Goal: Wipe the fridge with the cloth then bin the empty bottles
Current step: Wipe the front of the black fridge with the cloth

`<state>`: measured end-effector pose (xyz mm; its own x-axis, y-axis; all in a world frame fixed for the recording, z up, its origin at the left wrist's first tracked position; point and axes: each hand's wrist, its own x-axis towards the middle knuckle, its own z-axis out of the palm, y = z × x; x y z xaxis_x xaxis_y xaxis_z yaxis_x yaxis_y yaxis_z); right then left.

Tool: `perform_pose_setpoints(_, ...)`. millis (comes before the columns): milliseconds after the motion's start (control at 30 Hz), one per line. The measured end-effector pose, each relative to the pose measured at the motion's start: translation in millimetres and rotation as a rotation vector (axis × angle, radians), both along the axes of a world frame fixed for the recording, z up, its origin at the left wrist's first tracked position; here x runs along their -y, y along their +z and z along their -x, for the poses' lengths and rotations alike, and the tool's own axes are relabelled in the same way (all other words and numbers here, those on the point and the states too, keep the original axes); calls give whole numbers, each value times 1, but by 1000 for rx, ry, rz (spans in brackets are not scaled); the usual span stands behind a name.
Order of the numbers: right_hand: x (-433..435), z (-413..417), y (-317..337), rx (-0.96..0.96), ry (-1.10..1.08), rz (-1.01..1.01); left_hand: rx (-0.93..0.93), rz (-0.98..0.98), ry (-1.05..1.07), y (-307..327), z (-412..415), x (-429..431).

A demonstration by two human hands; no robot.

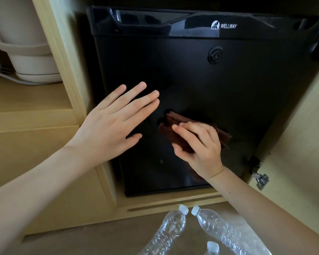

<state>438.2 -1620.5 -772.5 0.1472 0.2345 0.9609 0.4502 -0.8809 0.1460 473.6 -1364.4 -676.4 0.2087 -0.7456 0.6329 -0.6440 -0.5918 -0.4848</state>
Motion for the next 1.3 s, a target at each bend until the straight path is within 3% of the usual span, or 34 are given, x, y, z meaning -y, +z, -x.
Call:
perform_pose_setpoints(200,-2,12,5,-120,20,-48,-2,6,-3,0,1,0)
perform_pose_setpoints(400,-2,12,6,-43,-153,16,3,-8,9,0,0,-1)
perform_pose_setpoints(567,-6,13,5,-62,-156,-86,-1,-18,19,0,1,0)
perform_pose_setpoints(767,-2,22,11,-173,-103,-404,17,-19,39,-4,0,3)
perform_pose_setpoints(1033,0,25,8,-93,-185,-795,52,20,-4,-6,-7,18)
perform_pose_setpoints(1200,-40,20,-48,-44,-262,-1325,54,48,-37,-7,-10,20)
perform_pose_setpoints(1300,-60,20,-64,15,-179,-1607,63,58,-44,-7,-8,19)
